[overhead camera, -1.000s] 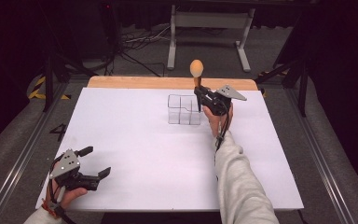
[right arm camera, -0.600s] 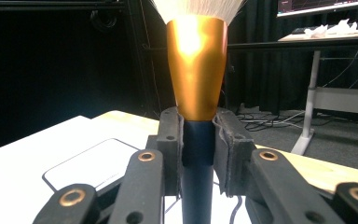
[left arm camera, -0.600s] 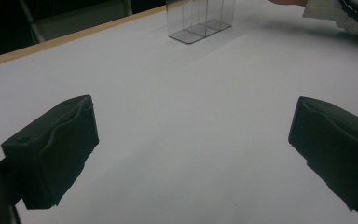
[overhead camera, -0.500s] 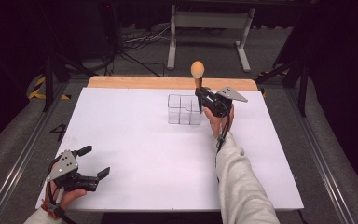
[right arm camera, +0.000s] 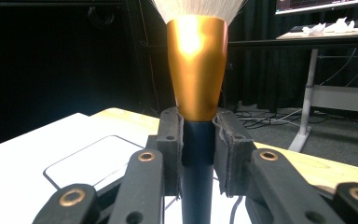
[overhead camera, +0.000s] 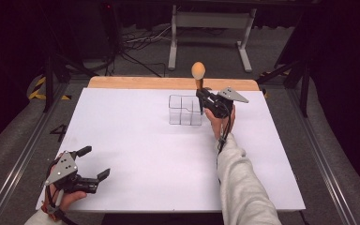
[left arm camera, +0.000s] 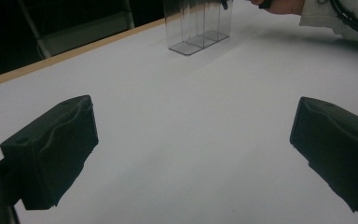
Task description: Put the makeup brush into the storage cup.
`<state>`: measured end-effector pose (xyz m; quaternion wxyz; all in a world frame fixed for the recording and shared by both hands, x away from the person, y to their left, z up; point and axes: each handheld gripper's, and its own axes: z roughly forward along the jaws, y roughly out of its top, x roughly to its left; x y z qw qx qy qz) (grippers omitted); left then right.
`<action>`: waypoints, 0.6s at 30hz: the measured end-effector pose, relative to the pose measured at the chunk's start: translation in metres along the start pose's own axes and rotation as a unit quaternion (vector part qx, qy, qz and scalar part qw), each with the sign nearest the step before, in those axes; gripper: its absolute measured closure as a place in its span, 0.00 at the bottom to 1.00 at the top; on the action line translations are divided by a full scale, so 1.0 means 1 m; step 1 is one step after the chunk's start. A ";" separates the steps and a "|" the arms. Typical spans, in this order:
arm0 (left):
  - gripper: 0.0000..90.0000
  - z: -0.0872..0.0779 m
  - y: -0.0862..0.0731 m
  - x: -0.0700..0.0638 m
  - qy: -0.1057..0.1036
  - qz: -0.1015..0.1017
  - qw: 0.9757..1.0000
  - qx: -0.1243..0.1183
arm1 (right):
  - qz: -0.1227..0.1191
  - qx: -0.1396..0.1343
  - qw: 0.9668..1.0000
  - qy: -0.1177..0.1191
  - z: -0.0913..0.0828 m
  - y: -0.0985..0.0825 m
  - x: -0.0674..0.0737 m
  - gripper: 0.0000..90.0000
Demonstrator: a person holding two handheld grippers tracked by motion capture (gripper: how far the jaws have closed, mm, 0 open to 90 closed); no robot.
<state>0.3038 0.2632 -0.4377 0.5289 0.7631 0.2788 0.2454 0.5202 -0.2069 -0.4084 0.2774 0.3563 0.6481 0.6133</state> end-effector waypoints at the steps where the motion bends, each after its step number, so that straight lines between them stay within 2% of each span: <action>1: 0.01 0.000 0.000 0.000 -0.002 0.001 1.000 -0.002 | 0.001 0.000 1.000 0.000 0.000 0.000 0.000 0.83; 18: 0.02 -0.001 0.000 0.000 -0.001 -0.003 1.000 -0.004 | 0.004 0.007 1.000 -0.003 -0.003 0.002 0.000 0.82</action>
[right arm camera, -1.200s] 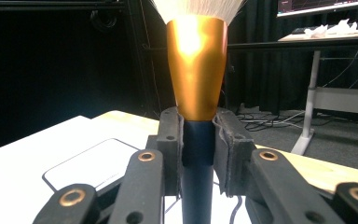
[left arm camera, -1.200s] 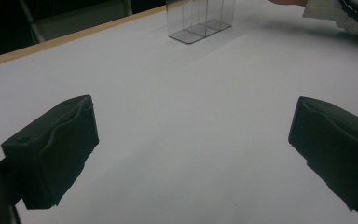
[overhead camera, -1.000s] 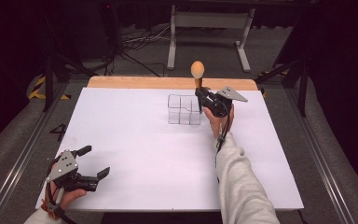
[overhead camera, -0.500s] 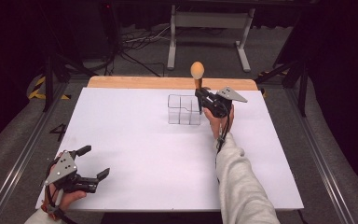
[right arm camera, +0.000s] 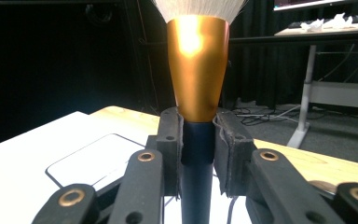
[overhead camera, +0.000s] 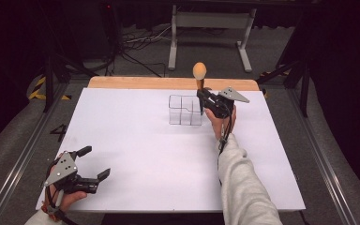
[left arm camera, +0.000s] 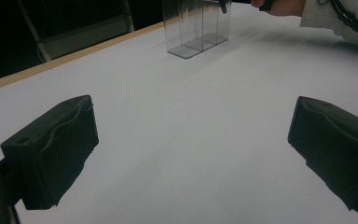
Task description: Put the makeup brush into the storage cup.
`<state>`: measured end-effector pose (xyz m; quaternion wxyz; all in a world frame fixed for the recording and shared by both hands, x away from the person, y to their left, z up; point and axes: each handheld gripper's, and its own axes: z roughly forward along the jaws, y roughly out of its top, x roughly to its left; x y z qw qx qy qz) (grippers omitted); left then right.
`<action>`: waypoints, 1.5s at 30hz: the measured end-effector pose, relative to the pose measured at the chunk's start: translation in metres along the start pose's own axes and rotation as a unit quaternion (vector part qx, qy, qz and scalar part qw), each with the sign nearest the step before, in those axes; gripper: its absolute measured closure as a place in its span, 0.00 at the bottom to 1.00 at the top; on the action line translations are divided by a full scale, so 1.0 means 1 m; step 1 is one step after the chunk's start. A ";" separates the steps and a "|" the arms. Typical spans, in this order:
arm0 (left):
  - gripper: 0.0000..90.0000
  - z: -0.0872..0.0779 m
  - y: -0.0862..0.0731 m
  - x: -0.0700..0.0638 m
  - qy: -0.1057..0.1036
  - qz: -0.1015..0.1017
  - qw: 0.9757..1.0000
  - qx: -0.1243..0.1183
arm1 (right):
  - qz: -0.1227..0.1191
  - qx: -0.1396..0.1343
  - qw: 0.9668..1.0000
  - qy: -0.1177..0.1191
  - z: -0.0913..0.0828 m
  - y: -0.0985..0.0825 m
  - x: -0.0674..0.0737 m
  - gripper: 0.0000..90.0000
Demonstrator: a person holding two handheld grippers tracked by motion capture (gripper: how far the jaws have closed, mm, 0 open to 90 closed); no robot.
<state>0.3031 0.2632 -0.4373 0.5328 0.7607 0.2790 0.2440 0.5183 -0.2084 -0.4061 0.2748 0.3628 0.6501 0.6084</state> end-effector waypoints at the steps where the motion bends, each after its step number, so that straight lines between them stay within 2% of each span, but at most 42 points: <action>1: 0.02 0.000 0.000 0.000 0.000 -0.001 1.000 0.000 | 0.000 0.000 1.000 0.000 0.000 0.000 0.000 0.82; 4: 0.02 0.000 0.000 0.001 0.000 0.001 1.000 0.002 | 0.000 0.002 1.000 -0.002 0.000 0.001 0.001 0.79; 5: 0.02 0.001 0.000 0.000 0.000 0.000 1.000 0.002 | 0.004 -0.002 1.000 -0.004 -0.001 0.001 0.001 0.75; 8: 0.02 0.001 0.000 0.001 -0.002 0.000 1.000 0.004 | 0.005 -0.012 1.000 -0.003 -0.004 0.005 0.000 0.73; 10: 0.02 0.001 0.000 0.001 -0.002 0.000 1.000 0.005 | 0.002 -0.015 1.000 -0.003 -0.006 0.008 0.001 0.69; 30: 0.02 0.001 0.000 -0.001 -0.001 0.000 1.000 0.006 | -0.043 -0.019 0.999 -0.013 -0.022 0.040 0.015 0.50; 34: 0.02 0.001 0.000 -0.001 -0.002 0.000 1.000 0.007 | -0.060 -0.011 0.998 -0.028 -0.025 0.046 0.019 0.42; 43: 0.02 0.002 0.000 -0.001 -0.001 0.001 1.000 0.008 | -0.085 -0.007 0.995 -0.048 -0.035 0.055 0.025 0.29; 45: 0.02 0.002 0.000 -0.001 -0.001 0.001 1.000 0.008 | -0.091 -0.005 0.994 -0.058 -0.037 0.057 0.026 0.23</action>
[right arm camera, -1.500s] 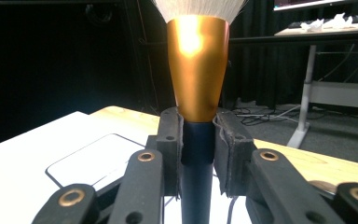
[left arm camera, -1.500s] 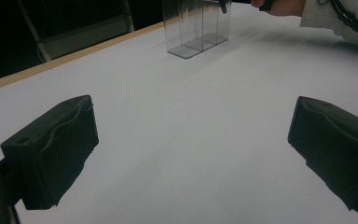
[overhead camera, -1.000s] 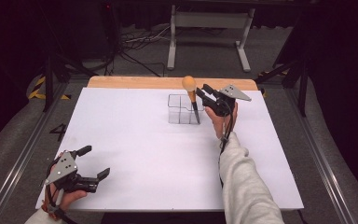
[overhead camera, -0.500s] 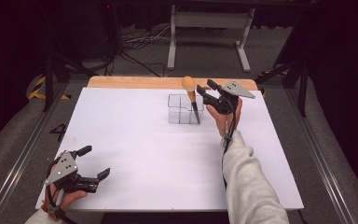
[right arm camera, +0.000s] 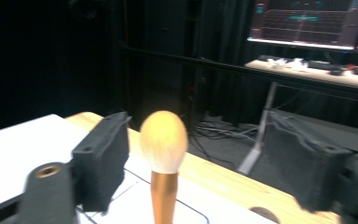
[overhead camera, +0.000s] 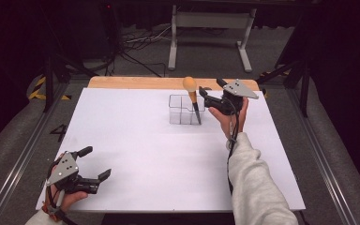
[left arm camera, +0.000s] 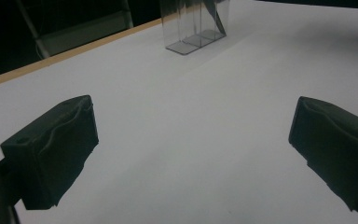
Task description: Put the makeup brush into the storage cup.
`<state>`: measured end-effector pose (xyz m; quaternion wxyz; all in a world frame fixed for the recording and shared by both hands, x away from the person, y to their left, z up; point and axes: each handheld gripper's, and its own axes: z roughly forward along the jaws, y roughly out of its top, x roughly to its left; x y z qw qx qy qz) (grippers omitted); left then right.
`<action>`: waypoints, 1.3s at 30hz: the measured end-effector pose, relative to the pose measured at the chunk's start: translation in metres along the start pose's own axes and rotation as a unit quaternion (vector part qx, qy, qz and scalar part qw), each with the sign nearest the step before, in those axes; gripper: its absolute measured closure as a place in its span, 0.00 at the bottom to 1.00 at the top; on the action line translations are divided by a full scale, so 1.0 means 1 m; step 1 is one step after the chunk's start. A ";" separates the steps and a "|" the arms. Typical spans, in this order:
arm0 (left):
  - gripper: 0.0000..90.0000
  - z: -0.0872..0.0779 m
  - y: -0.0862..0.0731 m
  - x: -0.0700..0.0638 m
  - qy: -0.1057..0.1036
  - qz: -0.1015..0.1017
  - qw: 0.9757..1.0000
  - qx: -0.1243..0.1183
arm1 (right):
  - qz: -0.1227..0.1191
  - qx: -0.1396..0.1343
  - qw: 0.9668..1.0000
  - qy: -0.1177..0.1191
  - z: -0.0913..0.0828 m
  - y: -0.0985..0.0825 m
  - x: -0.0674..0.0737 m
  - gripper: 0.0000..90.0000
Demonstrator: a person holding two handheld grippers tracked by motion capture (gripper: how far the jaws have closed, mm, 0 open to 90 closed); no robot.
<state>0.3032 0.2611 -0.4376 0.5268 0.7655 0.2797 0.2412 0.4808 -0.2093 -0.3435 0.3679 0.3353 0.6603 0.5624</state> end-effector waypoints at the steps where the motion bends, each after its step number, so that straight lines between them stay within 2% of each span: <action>1: 0.02 0.000 0.000 0.000 0.000 0.001 1.000 0.001 | -0.003 0.001 1.000 -0.007 -0.001 0.001 0.001 0.20; 6: 0.02 0.001 0.000 0.000 0.001 0.001 1.000 0.002 | -0.010 0.007 1.000 -0.021 -0.006 0.002 0.001 0.14; 20: 0.02 0.001 0.000 0.000 0.002 0.001 1.000 0.002 | -0.039 0.008 0.998 -0.051 -0.020 0.005 0.010 0.13; 26: 0.02 0.001 0.000 0.000 0.002 0.002 1.000 0.003 | -0.038 0.008 0.998 -0.057 -0.027 0.001 0.012 0.14; 29: 0.02 0.001 0.000 -0.001 0.002 0.002 1.000 0.003 | -0.028 0.012 0.998 -0.062 -0.030 -0.003 0.011 0.14; 34: 0.02 0.001 0.000 -0.001 0.002 0.003 1.000 0.004 | -0.025 0.013 0.997 -0.069 -0.035 -0.008 0.010 0.14; 39: 0.02 0.001 0.000 -0.001 0.001 0.002 1.000 0.006 | -0.030 0.014 0.997 -0.072 -0.039 -0.011 0.010 0.14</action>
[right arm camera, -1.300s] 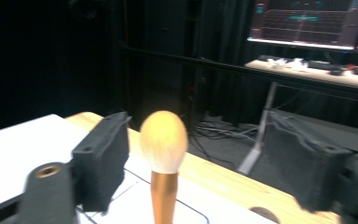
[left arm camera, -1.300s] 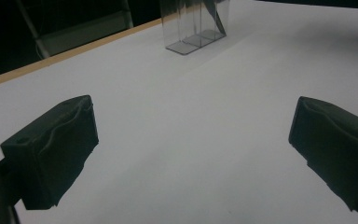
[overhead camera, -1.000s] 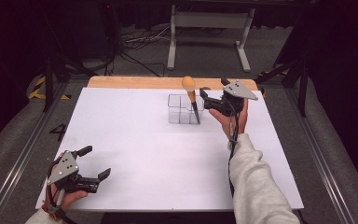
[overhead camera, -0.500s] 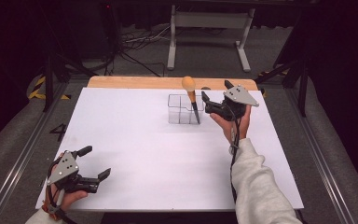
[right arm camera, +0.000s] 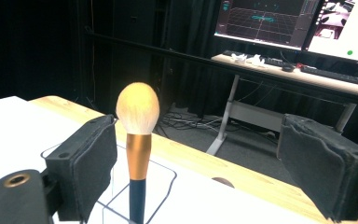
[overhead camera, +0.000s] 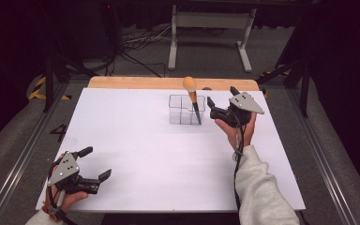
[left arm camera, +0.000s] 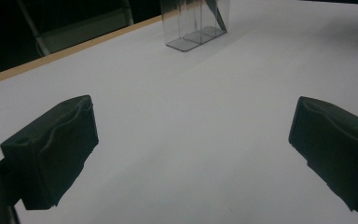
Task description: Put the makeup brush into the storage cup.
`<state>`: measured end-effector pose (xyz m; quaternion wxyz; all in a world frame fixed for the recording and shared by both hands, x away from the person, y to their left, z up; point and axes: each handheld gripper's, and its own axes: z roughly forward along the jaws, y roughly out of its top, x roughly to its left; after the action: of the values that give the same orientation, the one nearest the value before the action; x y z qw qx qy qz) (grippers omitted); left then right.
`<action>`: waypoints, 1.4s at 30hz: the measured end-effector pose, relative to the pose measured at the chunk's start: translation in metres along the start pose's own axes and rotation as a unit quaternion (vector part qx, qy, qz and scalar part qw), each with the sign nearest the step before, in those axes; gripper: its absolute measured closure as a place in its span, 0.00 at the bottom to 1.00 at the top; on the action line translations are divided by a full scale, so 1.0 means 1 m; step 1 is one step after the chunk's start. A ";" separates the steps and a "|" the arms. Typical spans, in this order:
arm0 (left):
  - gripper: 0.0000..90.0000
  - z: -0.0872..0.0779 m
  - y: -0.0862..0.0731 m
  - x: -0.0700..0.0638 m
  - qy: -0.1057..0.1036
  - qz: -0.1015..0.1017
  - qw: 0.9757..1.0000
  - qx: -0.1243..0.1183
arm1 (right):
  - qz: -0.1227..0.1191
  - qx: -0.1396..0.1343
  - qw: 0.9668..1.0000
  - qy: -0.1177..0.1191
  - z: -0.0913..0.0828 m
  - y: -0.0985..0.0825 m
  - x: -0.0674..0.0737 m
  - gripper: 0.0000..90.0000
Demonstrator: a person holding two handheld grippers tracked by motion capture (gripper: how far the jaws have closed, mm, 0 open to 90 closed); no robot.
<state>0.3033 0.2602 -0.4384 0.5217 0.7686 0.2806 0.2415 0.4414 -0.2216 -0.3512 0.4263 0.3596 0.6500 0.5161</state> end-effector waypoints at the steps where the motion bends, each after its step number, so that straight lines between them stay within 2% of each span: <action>1: 0.02 0.000 0.000 0.000 0.000 -0.001 1.000 0.000 | 0.001 0.001 1.000 0.003 -0.001 0.000 0.000 0.14; 9: 0.02 0.000 0.000 0.000 -0.001 -0.001 1.000 0.002 | -0.004 0.007 1.000 0.006 -0.007 -0.005 0.001 0.14; 13: 0.02 0.000 0.000 -0.001 0.000 0.001 1.000 0.002 | -0.002 -0.007 1.000 0.011 -0.014 -0.007 0.002 0.14; 16: 0.02 0.000 0.000 -0.001 0.001 0.002 1.000 0.002 | -0.008 -0.005 1.000 0.011 -0.017 -0.009 0.003 0.14; 23: 0.02 0.000 0.000 -0.001 0.001 0.002 1.000 0.002 | -0.006 0.003 1.000 0.014 -0.023 -0.015 -0.001 0.14; 36: 0.02 0.000 0.000 -0.001 0.002 0.003 1.000 0.004 | -0.019 0.000 1.000 0.019 -0.042 -0.015 -0.006 0.14; 42: 0.02 0.000 0.001 -0.002 0.000 0.004 1.000 0.005 | -0.033 0.004 0.999 0.020 -0.049 -0.016 -0.006 0.14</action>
<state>0.3022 0.2586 -0.4378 0.5170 0.7724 0.2783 0.2424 0.3977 -0.2484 -0.3608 0.4280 0.3296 0.6722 0.5063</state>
